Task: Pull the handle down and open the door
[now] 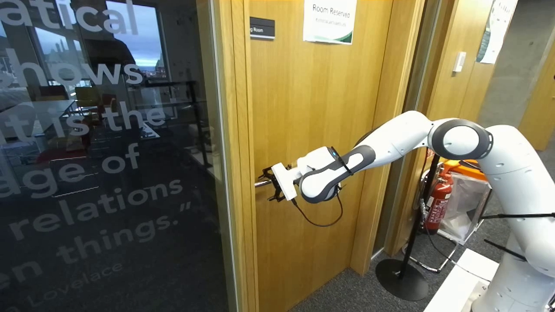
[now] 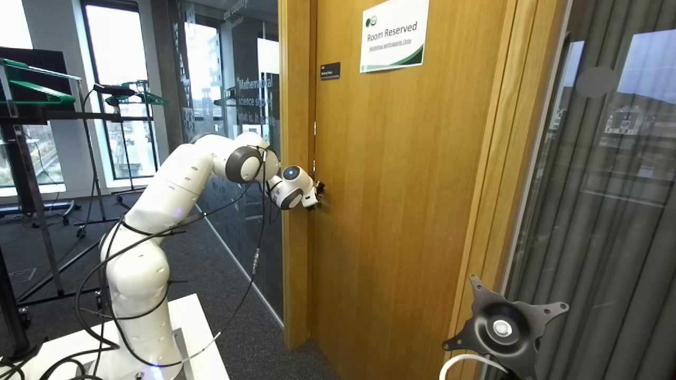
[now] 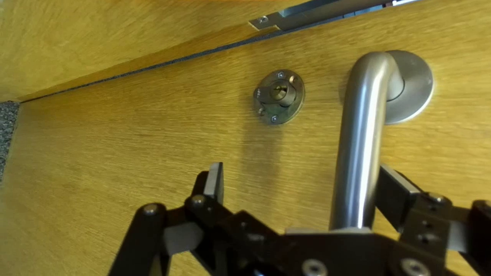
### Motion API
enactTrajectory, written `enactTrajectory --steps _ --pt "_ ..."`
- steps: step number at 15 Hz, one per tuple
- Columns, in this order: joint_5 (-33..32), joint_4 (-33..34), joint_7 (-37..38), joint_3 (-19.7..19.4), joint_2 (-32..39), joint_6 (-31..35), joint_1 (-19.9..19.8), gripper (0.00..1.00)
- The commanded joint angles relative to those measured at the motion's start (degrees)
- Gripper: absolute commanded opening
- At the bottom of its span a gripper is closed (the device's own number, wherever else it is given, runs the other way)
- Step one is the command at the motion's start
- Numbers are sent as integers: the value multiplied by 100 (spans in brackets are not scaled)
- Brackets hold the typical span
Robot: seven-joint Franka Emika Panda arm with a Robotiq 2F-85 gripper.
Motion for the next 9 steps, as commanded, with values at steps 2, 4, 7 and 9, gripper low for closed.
enactTrajectory --steps 2,4,7,9 --pt "23 -76 -269 -1297 -506 -300 791 100" --pt "-99 -68 -389 -1992 -801 -444 1248 100" --pt "-255 27 -365 -2734 -1139 -737 1831 100" --pt "-369 90 -277 -3106 -1286 -961 2156 100"
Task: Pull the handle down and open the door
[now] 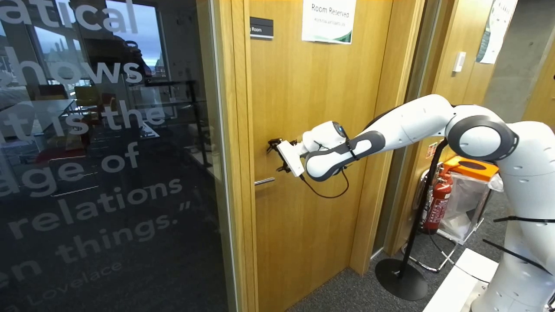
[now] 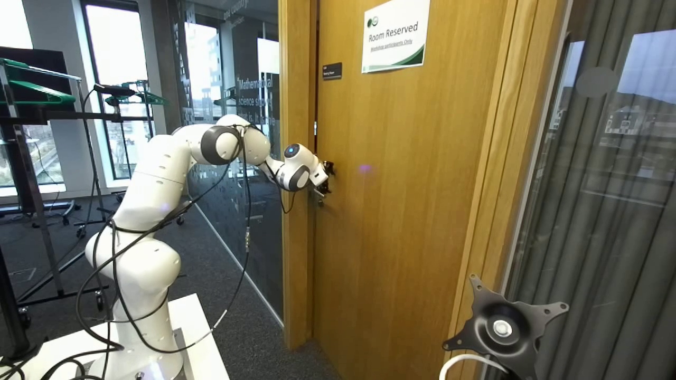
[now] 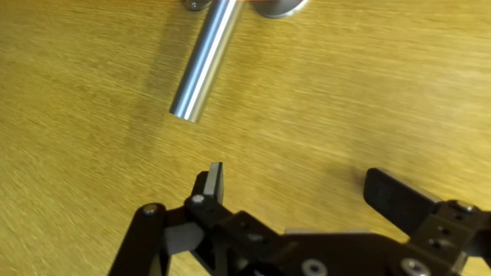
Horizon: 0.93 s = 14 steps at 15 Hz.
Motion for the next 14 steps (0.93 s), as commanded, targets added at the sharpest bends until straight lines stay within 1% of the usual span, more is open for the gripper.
enactTrajectory --steps 1,2,5,6,8,9,10,14 --pt "-200 52 68 -626 -379 -538 565 100" --pt "-110 -22 93 -476 -505 -786 533 100" --pt "324 -160 1 145 -700 -1322 278 100" --pt "440 -172 19 210 -704 -1474 260 100" --pt "610 -194 61 261 -685 -1662 272 100" --pt "642 -232 109 221 -676 -1710 315 100" --pt "501 -15 58 139 -455 -1522 399 100" --pt "548 -74 76 143 -455 -1565 394 100"
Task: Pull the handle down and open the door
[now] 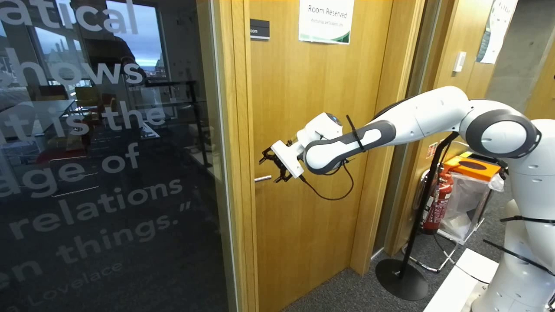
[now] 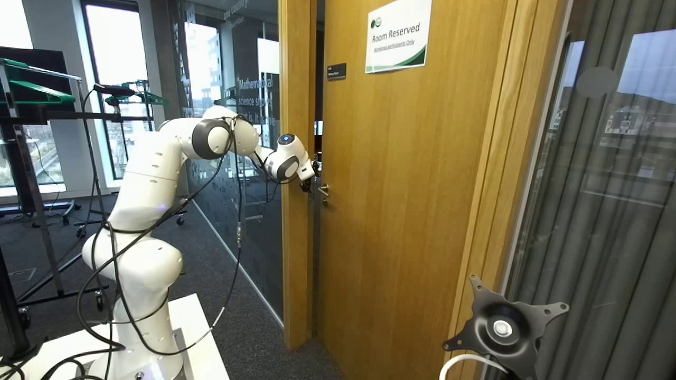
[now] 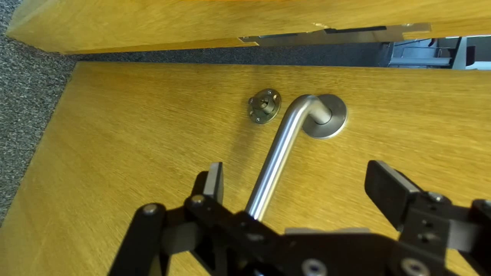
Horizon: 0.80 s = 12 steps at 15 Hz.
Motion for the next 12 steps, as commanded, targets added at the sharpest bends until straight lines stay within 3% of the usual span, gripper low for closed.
enactTrajectory --steps 1,6,12 --pt "1 -2 1 0 0 0 0 100" --pt "-813 137 134 -918 529 911 316 100" --pt "-1104 516 210 -2145 985 1002 766 100"
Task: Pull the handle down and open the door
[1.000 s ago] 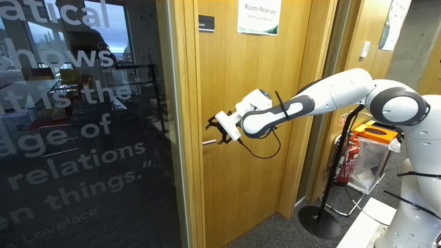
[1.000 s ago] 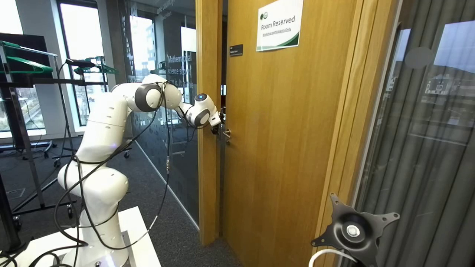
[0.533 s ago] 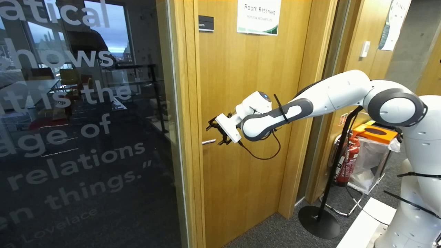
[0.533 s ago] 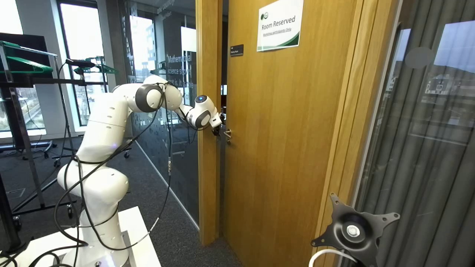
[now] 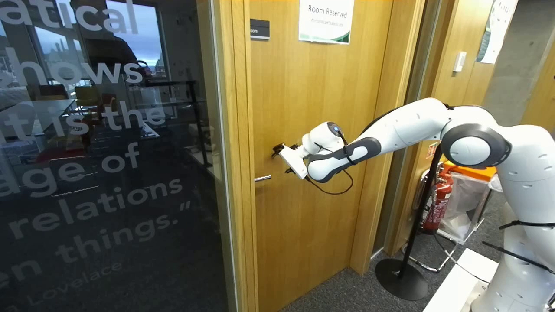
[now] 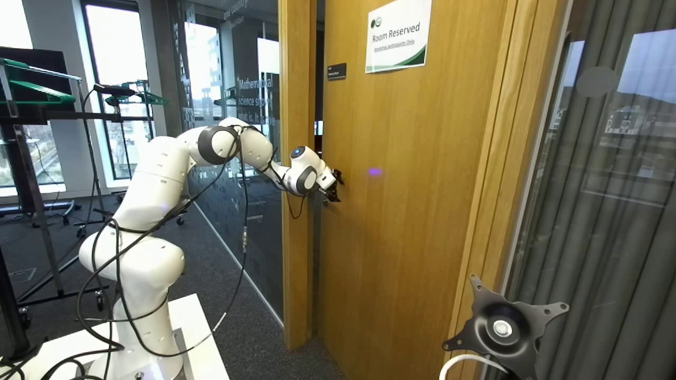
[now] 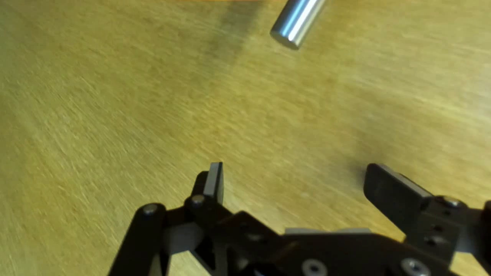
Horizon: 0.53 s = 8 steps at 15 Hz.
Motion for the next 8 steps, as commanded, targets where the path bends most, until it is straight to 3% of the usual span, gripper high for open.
enactTrajectory --steps 1,3,8 --pt "-186 368 200 -691 262 54 393 100" --pt "-184 498 199 -968 385 47 573 100" --pt "-42 1187 192 -1104 944 -110 611 100"
